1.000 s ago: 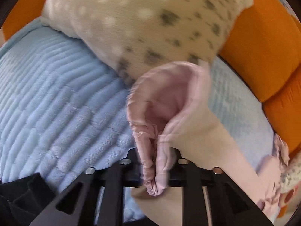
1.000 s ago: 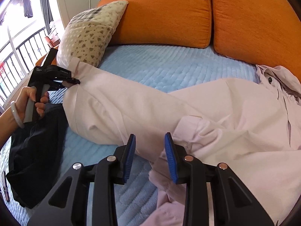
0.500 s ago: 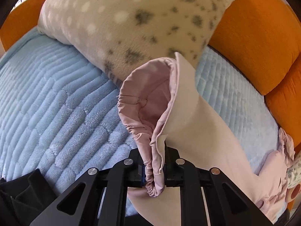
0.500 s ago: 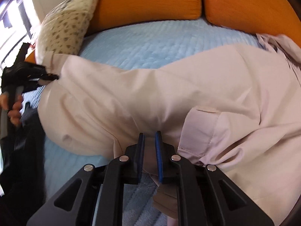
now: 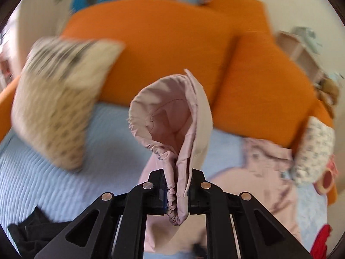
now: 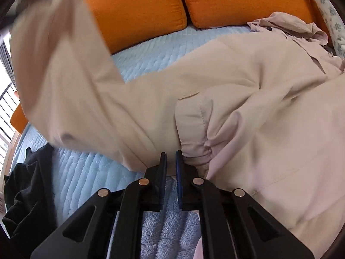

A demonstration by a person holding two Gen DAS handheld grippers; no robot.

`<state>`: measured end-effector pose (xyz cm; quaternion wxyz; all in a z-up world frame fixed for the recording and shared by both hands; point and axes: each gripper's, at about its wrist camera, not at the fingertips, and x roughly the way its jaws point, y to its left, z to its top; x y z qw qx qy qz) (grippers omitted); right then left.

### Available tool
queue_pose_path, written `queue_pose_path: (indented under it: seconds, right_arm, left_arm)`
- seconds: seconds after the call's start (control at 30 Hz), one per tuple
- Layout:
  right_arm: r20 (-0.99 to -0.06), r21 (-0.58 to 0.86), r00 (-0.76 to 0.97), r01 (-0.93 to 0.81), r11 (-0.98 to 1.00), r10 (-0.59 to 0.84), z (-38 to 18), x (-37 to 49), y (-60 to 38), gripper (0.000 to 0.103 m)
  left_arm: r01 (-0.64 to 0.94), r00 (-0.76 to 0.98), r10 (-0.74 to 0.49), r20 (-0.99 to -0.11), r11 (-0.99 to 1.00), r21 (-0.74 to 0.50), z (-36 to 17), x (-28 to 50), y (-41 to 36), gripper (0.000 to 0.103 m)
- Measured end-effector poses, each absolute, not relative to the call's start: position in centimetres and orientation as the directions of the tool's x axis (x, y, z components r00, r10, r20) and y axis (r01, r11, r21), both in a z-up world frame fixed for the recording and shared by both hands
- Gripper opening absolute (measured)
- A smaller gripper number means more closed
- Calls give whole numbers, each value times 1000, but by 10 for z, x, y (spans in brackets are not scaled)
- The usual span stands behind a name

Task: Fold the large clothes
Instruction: 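Carry the sleeve cuff with the left tool over the jacket body while the right tool holds the jacket side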

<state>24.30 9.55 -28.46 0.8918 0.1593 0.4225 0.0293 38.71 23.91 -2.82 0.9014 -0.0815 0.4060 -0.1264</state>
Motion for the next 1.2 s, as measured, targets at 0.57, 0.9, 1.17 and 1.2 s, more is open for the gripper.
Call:
queue_pose_path:
  seconds: [0.57, 0.9, 1.17, 1.2]
  right_arm:
    - [-778, 374, 569, 79, 924, 266, -287, 230, 83, 4]
    - [-763, 462, 541, 73, 884, 354, -295, 230, 75, 3]
    - [-774, 451, 524, 59, 891, 357, -294, 232, 77, 3]
    - [-775, 452, 518, 53, 891, 362, -293, 232, 77, 4]
  left_arm:
    - [593, 414, -325, -850, 805, -19, -96, 275, -182, 16]
    - [722, 404, -139, -904, 655, 222, -244, 196, -295, 16]
    - [756, 505, 5, -863, 479, 445, -262, 173, -322, 25]
    - [752, 496, -9, -868, 505, 424, -250, 173, -320, 32]
